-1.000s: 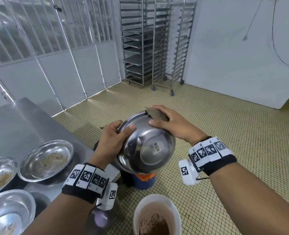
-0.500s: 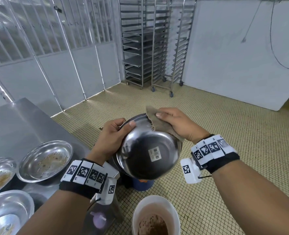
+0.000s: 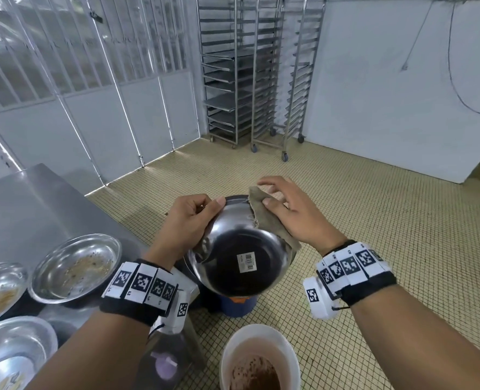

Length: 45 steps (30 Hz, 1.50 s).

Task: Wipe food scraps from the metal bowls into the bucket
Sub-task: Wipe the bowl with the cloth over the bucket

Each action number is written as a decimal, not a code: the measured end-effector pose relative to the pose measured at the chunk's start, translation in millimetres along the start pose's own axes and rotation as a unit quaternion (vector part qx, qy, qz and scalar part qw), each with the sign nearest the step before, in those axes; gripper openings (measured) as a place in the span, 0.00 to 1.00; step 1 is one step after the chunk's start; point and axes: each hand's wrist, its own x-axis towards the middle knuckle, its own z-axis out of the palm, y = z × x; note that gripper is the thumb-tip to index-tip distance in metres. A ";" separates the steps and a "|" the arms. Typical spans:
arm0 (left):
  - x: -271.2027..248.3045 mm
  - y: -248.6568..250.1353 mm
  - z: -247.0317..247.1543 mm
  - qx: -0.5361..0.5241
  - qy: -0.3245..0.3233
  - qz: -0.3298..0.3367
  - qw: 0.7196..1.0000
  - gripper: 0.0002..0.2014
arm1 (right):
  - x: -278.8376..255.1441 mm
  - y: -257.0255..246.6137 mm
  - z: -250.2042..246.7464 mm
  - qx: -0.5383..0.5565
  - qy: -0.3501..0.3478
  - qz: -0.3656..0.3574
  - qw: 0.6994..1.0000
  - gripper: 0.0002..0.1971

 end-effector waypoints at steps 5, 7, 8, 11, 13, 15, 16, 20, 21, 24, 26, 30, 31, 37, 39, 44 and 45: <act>2.6 6.3 6.4 0.002 0.002 0.015 1.000 0.23 | 1.3 -1.7 -0.7 0.038 -0.014 -0.012 0.999 0.13; 4.2 5.0 3.5 -0.011 0.005 0.020 1.000 0.23 | -7.5 4.4 3.3 0.094 -0.007 0.031 0.995 0.13; 4.1 3.7 2.6 -0.013 0.008 0.019 1.000 0.24 | -11.3 7.1 4.7 0.118 -0.004 0.054 0.992 0.13; 0.9 1.6 5.8 -0.002 0.002 0.019 1.000 0.24 | -13.5 6.6 5.8 0.118 0.001 0.081 0.990 0.18; 1.2 2.6 12.5 0.025 -0.019 0.024 0.999 0.22 | -9.5 1.7 4.9 0.098 -0.015 0.062 0.993 0.21; 2.8 4.1 16.6 0.041 -0.033 0.040 0.998 0.20 | -5.9 -0.8 4.5 0.105 -0.031 0.055 0.992 0.20; 4.1 3.9 16.7 0.037 -0.028 0.050 0.998 0.20 | -5.8 0.9 4.4 0.117 -0.028 0.055 0.991 0.20; 6.5 -2.2 10.4 -0.008 0.028 0.055 0.998 0.23 | -16.6 14.8 4.2 0.149 0.024 0.098 0.984 0.21; 4.5 -3.1 10.9 -0.011 0.029 0.051 0.998 0.24 | -18.4 15.9 3.9 0.151 0.027 0.106 0.982 0.21; 1.2 -1.8 19.1 0.009 0.003 0.037 0.999 0.24 | -13.4 8.9 -0.1 0.099 0.011 0.088 0.991 0.22; 3.5 1.8 24.2 0.012 -0.004 0.042 0.999 0.23 | -6.3 2.5 -4.3 0.067 0.000 0.067 0.995 0.21; 12.3 -0.6 18.1 -0.015 0.060 0.045 0.997 0.23 | -11.5 11.7 -7.4 0.137 0.042 0.082 0.986 0.27; 12.2 -3.3 16.3 -0.026 0.081 0.042 0.995 0.24 | -15.9 14.6 -7.7 0.160 0.056 0.094 0.981 0.29; 5.4 1.1 35.1 0.036 -0.005 0.044 0.998 0.21 | -3.0 -5.2 -7.4 0.095 -0.028 0.076 0.992 0.13; 10.0 1.9 35.1 0.021 0.008 0.038 0.999 0.22 | 3.0 -6.1 -9.6 0.094 -0.021 0.068 0.993 0.12; 16.9 -8.8 19.3 -0.041 0.098 0.003 0.994 0.23 | -15.3 25.4 -10.1 0.156 0.085 0.122 0.977 0.23; 15.3 -8.7 19.9 -0.033 0.094 0.002 0.995 0.23 | -17.3 26.6 -7.3 0.157 0.089 0.127 0.975 0.24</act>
